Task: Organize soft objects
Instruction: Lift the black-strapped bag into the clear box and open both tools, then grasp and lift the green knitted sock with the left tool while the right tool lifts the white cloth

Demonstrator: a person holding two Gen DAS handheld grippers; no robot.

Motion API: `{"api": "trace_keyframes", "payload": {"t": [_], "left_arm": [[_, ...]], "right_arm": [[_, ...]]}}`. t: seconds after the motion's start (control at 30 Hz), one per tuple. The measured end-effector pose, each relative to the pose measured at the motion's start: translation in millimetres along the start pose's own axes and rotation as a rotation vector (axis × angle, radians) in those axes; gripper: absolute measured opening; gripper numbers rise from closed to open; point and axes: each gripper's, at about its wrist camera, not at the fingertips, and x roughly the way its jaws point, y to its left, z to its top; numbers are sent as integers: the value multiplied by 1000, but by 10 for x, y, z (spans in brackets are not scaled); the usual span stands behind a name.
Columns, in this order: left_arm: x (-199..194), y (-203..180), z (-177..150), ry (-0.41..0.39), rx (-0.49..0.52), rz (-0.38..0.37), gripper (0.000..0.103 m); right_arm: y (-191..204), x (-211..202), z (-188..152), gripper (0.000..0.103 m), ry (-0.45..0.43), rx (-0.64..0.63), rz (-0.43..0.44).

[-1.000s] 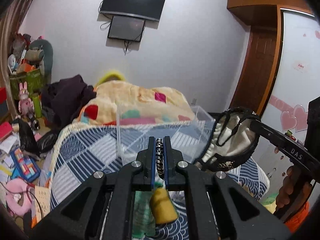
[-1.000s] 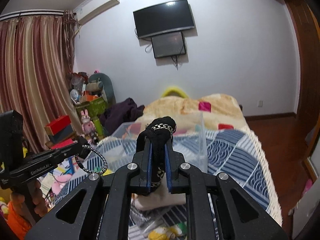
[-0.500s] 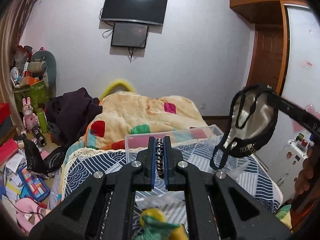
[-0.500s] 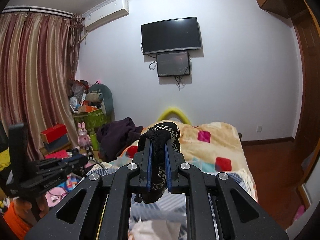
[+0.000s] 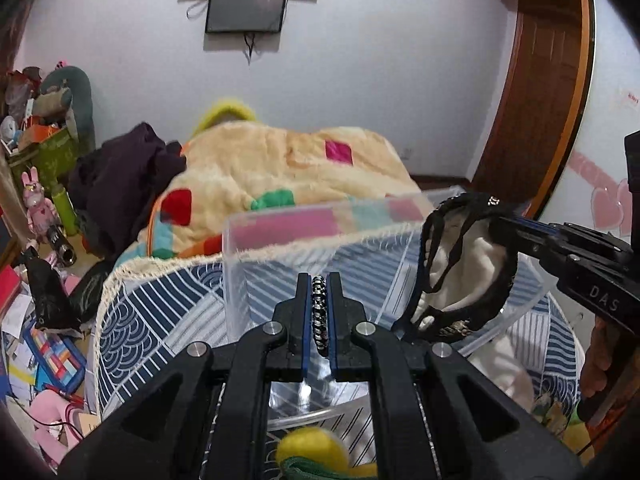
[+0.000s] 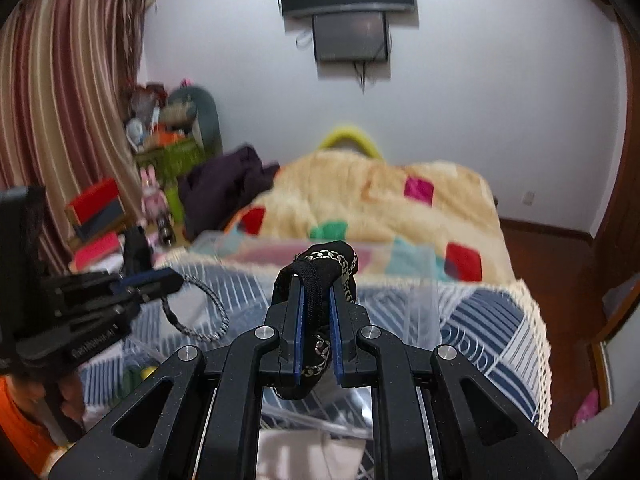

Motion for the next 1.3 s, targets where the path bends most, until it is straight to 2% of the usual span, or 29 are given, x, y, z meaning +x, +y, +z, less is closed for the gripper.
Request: {"api": "trace_keyframes", "payload": {"t": [0.2,0.33,0.43,0.47,0.5,0.57,0.6,0.63,0.77,0.83,1.0,1.03,1.1,1.2,1.3], "left_arm": [[102,0,-78,56,11,1,6],[58,-24,-110,63,19,-9,8],[11,-28,-142,69,19,-4,14],[-8,-28,-148,69,19,-1,16],[-31,-31,-157,66,18,1,20],[-92,-41,-167,56,20,1,28],[-128,-52,-172,49,22,3,34],[-168,-63,-171,39,25,2,39],[-365,-123,-148,-4,37,-4,48],[-467,-149,-131,-28,41,-9,57],[-778,-226,-135,-109,67,22,79],[-835,-240,-152,-121,74,30,86],[-923,-251,-195,-139,83,41,93],[-1005,-242,-301,-142,89,49,98],[-1018,-204,-447,-119,88,52,99]], "right_arm": [[-67,46,-120,10,106,-53,-42],[-112,39,-189,11,133,-69,-87],[-145,-28,-241,16,145,-70,-93],[-160,-60,-245,23,139,-70,-94],[-162,-76,-224,28,132,-70,-94],[-166,-155,-205,49,104,-69,-85],[-162,-200,-197,52,87,-72,-83],[-152,-268,-190,52,73,-78,-82],[-96,-400,-158,53,39,-84,-63],[-61,-500,-153,57,16,-86,-54],[40,-689,-174,79,-45,-83,-37],[68,-729,-190,81,-56,-83,-38],[98,-781,-223,83,-69,-79,-37],[126,-797,-297,86,-64,-72,-24],[151,-749,-414,89,-45,-70,-30]]}}
